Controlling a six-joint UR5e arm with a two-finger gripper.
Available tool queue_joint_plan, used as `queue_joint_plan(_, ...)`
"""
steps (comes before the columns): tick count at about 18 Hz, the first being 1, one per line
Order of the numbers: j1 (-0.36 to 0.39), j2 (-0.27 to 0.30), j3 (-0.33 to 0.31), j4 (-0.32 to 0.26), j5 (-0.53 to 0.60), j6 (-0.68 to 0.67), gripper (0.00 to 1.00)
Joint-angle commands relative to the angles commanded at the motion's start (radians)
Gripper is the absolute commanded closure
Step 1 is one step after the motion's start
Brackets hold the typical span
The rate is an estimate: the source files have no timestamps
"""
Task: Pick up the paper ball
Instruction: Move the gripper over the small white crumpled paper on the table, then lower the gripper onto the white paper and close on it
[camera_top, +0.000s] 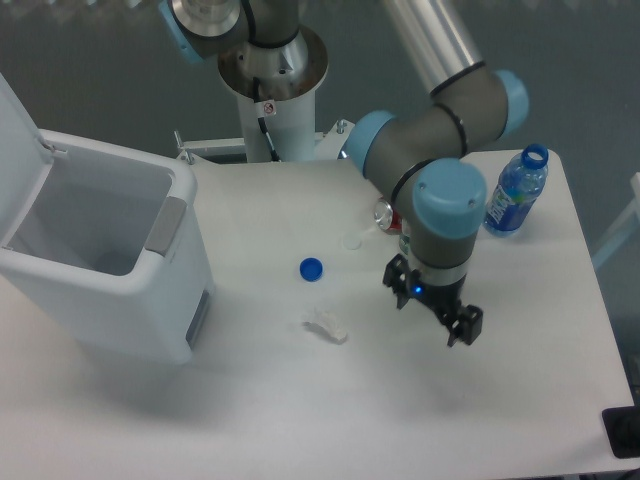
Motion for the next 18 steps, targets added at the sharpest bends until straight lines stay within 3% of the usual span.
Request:
queue_joint_plan(6,-0.061,0.002,-0.074,-0.003,-0.014,0.0,0.0)
queue_joint_plan(10,-0.083,0.034,-0.163,-0.008,-0.012,0.005,0.0)
queue_joint_plan(16,-0.132,0.022,-0.166,-0.009,0.002,0.0,0.0)
queue_joint_plan(18,-0.132,0.015,-0.164,-0.009,0.012,0.005,0.07)
